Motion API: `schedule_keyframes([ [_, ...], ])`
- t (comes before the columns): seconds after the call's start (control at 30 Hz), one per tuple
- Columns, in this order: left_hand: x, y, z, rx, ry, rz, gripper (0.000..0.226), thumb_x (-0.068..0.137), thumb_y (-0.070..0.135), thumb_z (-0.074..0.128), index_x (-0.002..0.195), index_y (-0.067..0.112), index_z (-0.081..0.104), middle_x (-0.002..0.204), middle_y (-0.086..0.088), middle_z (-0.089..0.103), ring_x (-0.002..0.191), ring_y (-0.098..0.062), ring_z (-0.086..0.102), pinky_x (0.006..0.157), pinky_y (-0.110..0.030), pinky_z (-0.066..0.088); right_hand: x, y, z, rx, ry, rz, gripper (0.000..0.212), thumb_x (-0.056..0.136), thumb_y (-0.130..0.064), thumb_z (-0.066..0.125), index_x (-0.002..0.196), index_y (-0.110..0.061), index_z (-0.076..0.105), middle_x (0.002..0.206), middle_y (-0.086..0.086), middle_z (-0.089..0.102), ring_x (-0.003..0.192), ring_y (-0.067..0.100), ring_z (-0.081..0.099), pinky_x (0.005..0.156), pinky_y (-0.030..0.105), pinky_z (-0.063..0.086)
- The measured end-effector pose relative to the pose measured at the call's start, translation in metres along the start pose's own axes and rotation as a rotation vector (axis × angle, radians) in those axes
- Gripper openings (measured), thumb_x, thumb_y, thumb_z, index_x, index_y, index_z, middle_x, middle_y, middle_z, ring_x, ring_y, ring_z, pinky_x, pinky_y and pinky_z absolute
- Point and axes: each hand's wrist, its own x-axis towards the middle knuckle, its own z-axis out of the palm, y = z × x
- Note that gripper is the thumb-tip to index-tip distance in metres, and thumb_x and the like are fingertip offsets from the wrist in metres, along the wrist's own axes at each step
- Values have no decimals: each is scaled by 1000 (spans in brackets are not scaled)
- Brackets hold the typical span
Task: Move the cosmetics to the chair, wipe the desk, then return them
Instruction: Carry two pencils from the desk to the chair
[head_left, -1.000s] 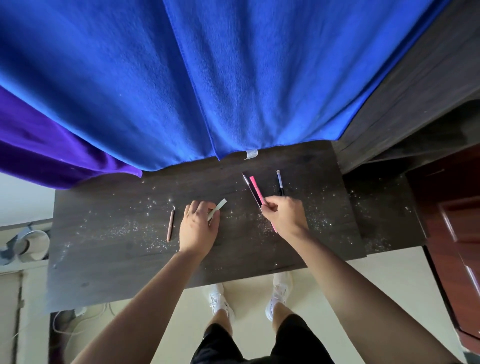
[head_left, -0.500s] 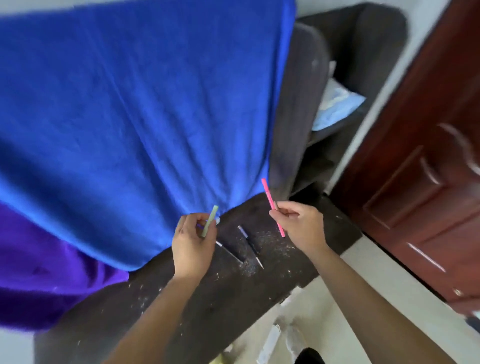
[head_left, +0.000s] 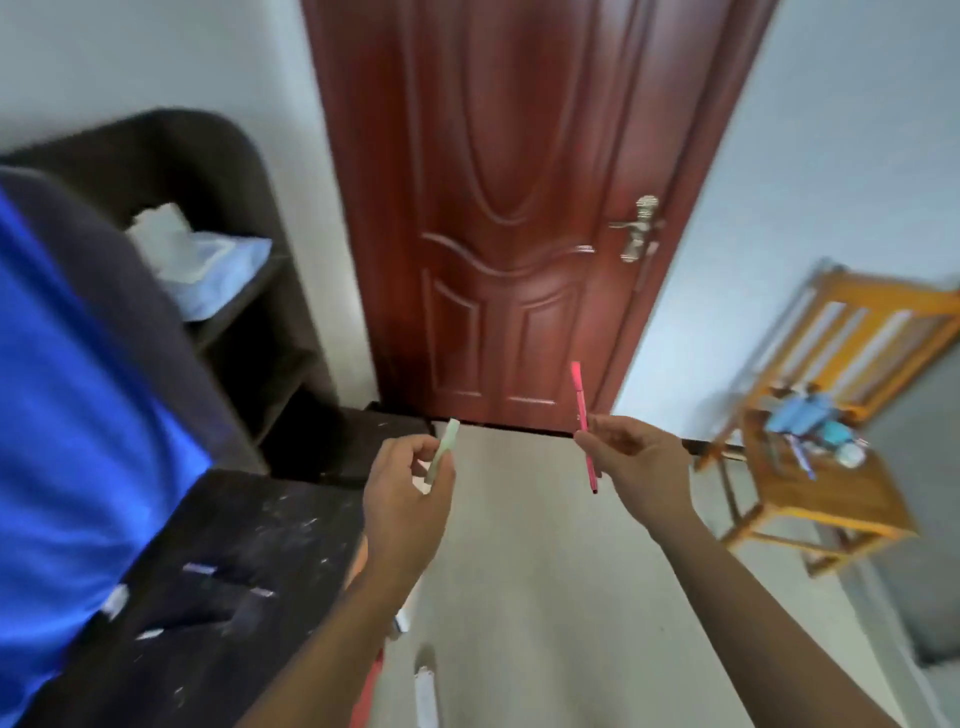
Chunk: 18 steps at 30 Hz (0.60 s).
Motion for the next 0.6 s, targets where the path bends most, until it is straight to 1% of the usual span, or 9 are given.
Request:
schedule_keyframes([
  [0.07, -15, 30, 49, -18, -87, 49, 15, 86, 22, 72, 90, 33, 63, 87, 14, 57, 79, -4, 56, 70, -14, 44, -6, 24, -58, -17, 98, 17, 15, 80, -28, 85, 88, -38, 77, 75, -12, 76, 67, 9, 70, 78, 30, 57],
  [0.1, -25, 45, 74, -21, -121, 69, 14, 85, 21, 72, 89, 31, 63, 85, 15, 57, 81, -3, 56, 68, -8, 40, -9, 37, -87, -24, 144, 29, 15, 80, -28, 85, 87, -39, 76, 75, -13, 75, 67, 8, 71, 77, 29, 58],
  [0.17, -45, 73, 121, -25, -169, 116, 16, 85, 20, 72, 88, 31, 61, 84, 16, 57, 83, 0, 55, 67, -3, 37, -17, 61, -137, 7, 217, 72, 17, 80, -25, 85, 87, -38, 76, 75, -12, 76, 66, 9, 72, 73, 29, 59],
  [0.2, -54, 85, 141, -33, -192, 138, 18, 85, 20, 72, 88, 32, 60, 84, 17, 57, 83, 0, 55, 66, -3, 37, -20, 71, -159, 22, 240, 90, 18, 80, -23, 85, 88, -36, 76, 75, -11, 76, 66, 9, 71, 70, 27, 59],
  [0.27, -73, 112, 190, -35, -249, 183, 19, 86, 20, 72, 88, 34, 60, 84, 19, 56, 82, 1, 55, 65, -4, 37, -23, 94, -215, 22, 301, 113, 19, 79, -22, 86, 89, -35, 77, 73, -14, 75, 61, 2, 69, 62, 15, 54],
  [0.33, -94, 142, 241, -17, -293, 214, 18, 86, 23, 72, 89, 35, 59, 84, 21, 55, 83, 3, 55, 63, -3, 37, -19, 117, -278, 30, 367, 134, 18, 78, -23, 86, 88, -35, 77, 72, -16, 75, 59, -1, 66, 59, 9, 49],
  [0.43, -117, 186, 316, -49, -343, 259, 16, 87, 23, 73, 90, 32, 61, 86, 20, 56, 83, 2, 56, 63, -3, 38, -3, 145, -370, 29, 441, 178, 17, 78, -21, 86, 92, -28, 79, 75, -13, 76, 62, 1, 66, 66, 16, 52],
  [0.5, -126, 210, 353, -78, -365, 258, 13, 87, 21, 73, 92, 28, 63, 86, 18, 57, 81, 1, 56, 63, -3, 38, 9, 156, -414, 32, 474, 188, 17, 78, -18, 86, 93, -25, 80, 72, -13, 76, 59, -1, 64, 64, 16, 52],
  [0.6, -136, 237, 401, -108, -402, 248, 12, 87, 22, 74, 92, 27, 64, 84, 15, 60, 80, 0, 57, 62, -5, 39, 30, 167, -464, 50, 510, 190, 20, 78, -20, 87, 81, -37, 77, 74, -13, 76, 63, 1, 67, 67, 18, 54],
])
